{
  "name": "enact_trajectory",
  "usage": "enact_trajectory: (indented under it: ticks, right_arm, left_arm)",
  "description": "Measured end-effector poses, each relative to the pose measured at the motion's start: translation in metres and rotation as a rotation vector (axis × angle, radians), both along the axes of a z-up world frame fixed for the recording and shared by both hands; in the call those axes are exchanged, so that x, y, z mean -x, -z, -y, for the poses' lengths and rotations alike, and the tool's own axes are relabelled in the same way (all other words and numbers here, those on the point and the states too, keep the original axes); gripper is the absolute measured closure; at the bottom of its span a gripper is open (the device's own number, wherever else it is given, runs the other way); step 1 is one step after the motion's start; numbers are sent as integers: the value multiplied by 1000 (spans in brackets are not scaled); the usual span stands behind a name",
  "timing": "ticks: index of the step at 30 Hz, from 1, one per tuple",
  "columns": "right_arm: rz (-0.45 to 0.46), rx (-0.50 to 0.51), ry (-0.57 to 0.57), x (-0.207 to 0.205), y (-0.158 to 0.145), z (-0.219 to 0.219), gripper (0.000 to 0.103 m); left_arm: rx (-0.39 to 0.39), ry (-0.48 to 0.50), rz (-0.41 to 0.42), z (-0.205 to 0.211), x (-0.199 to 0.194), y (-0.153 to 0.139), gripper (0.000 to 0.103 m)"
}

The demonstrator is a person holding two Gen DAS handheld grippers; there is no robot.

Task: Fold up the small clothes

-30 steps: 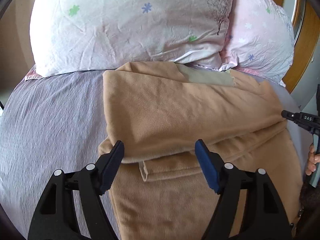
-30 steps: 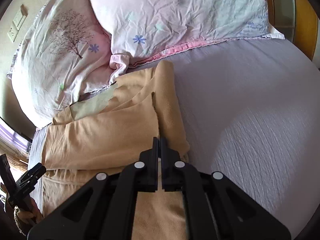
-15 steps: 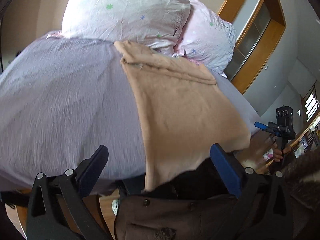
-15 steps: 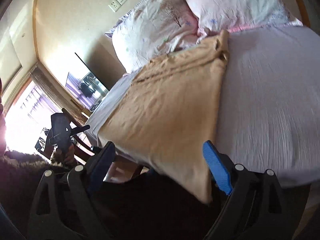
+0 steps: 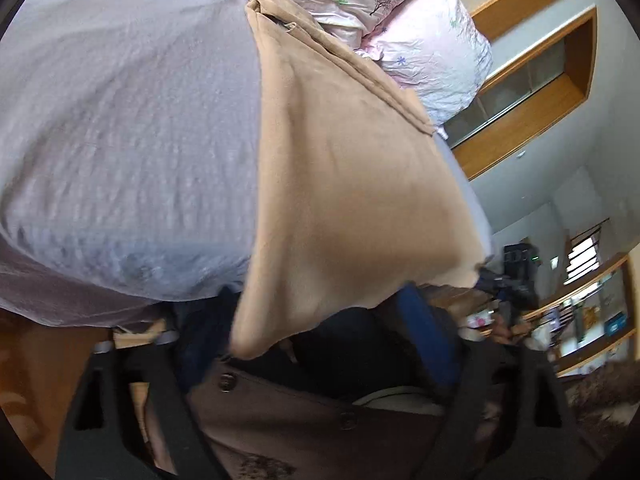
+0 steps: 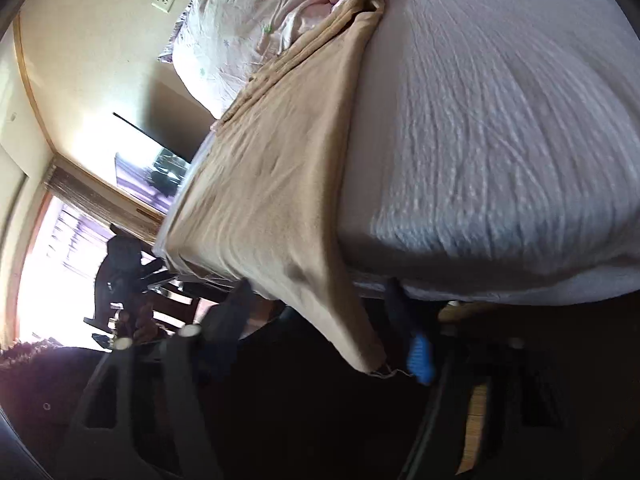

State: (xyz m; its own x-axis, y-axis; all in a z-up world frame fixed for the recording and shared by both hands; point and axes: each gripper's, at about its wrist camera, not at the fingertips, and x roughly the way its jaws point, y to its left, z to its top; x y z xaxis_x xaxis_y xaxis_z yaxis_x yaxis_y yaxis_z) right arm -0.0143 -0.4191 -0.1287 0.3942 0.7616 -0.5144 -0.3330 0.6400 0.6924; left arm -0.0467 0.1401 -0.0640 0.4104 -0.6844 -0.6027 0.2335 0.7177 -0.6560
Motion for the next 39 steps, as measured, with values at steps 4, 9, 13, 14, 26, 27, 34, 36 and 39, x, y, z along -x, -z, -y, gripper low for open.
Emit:
enact_trajectory:
  ticks: [4, 9, 13, 14, 26, 27, 34, 36, 39]
  right_arm:
    - [54, -33, -76, 7, -7, -10, 96]
    - [174, -104, -78, 14, -48, -2, 97]
    - [288, -134, -59, -1, -90, -5, 97]
    - [314, -132, -51, -9, -102, -8, 97]
    - [193, -71, 350, -257, -137, -25, 97]
    - [152, -69, 372, -279, -129, -26, 97]
    - [34, -73, 479, -352, -105, -30, 97]
    - [-33, -105, 510, -368, -95, -29, 87]
    - [-74, -103, 581, -382, -87, -28, 52]
  left_arm:
    - [125, -14, -52, -6, -1, 2, 77]
    - [192, -43, -25, -18, 2, -21, 96]
    - [147, -72, 75, -25, -16, -61, 98]
    - [131, -78, 93, -26, -26, -70, 98]
    - [7, -252, 88, -11, -273, -104, 98]
    - [4, -262, 66, -12, -287, -98, 98]
    - [15, -322, -33, -18, -349, -68, 98]
    - [65, -333, -72, -24, -359, -63, 98]
    - [166, -363, -120, -37, -369, -59, 90]
